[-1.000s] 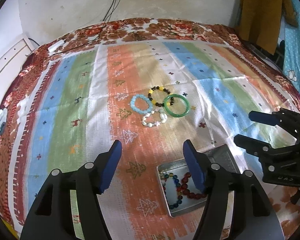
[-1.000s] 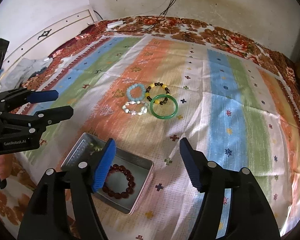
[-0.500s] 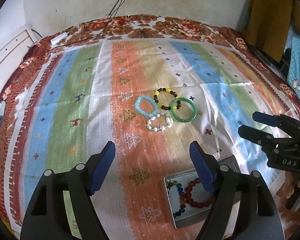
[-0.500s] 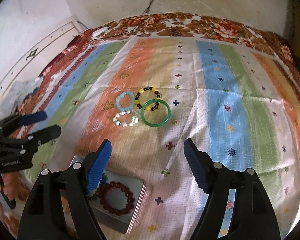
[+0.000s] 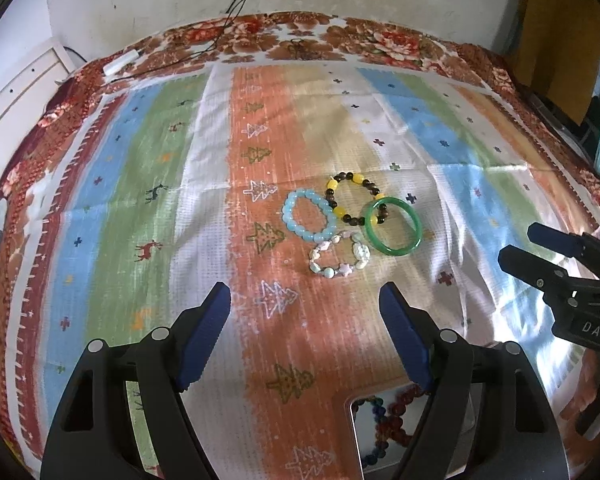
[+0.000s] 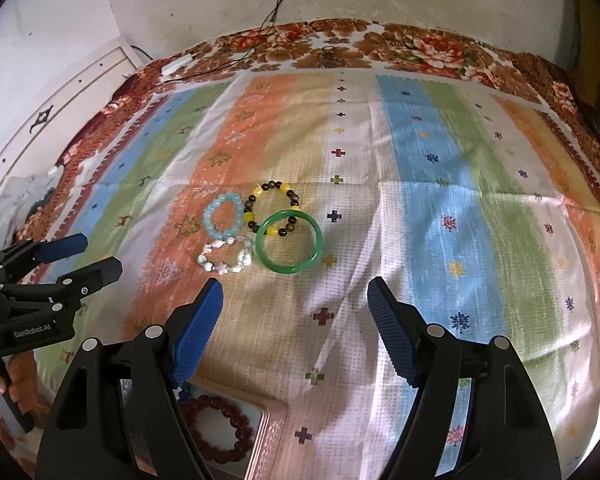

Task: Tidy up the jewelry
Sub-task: 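Move both tools toward the white stone bracelet and green jade bangle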

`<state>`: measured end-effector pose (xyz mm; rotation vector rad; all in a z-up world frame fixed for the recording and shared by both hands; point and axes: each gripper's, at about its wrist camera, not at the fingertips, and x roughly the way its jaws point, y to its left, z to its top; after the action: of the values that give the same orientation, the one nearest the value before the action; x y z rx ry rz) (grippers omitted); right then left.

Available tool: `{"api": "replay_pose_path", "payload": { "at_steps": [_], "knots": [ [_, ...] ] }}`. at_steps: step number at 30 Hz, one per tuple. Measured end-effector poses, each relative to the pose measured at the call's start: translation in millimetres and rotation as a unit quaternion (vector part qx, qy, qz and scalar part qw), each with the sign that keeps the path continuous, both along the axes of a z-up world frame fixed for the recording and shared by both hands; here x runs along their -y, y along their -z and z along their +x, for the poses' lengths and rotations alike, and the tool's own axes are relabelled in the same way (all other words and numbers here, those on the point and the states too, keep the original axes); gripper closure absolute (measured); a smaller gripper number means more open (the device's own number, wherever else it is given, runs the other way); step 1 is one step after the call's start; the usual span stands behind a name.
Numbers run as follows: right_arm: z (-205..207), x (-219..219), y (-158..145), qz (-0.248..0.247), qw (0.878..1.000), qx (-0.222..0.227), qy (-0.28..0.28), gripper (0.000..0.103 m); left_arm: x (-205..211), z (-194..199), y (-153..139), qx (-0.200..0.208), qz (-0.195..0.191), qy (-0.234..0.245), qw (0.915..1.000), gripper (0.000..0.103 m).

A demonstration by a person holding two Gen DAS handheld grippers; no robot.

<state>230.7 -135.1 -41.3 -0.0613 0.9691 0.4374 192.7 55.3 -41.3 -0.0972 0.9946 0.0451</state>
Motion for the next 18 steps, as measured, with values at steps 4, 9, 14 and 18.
{"api": "replay_pose_path", "payload": {
  "at_steps": [4, 9, 14, 18],
  "knots": [
    [8, -5, 2, -0.001, 1.0, -0.003, 0.003, 0.028, 0, 12, 6, -0.008, -0.004, 0.001, 1.0, 0.027],
    [17, -11, 10, -0.008, 1.0, -0.017, 0.003, 0.028, -3, 27, 19, -0.029, -0.015, 0.0, 0.9995, 0.027],
    [33, -14, 24, -0.014, 0.999, -0.034, 0.01, 0.028, -9, 41, 32, -0.05, -0.035, -0.005, 0.9981, 0.027],
    [46, -14, 35, -0.018, 0.999, -0.047, 0.018, 0.028, -8, 49, 41, -0.061, -0.037, 0.002, 0.9974, 0.027]
  ]
}}
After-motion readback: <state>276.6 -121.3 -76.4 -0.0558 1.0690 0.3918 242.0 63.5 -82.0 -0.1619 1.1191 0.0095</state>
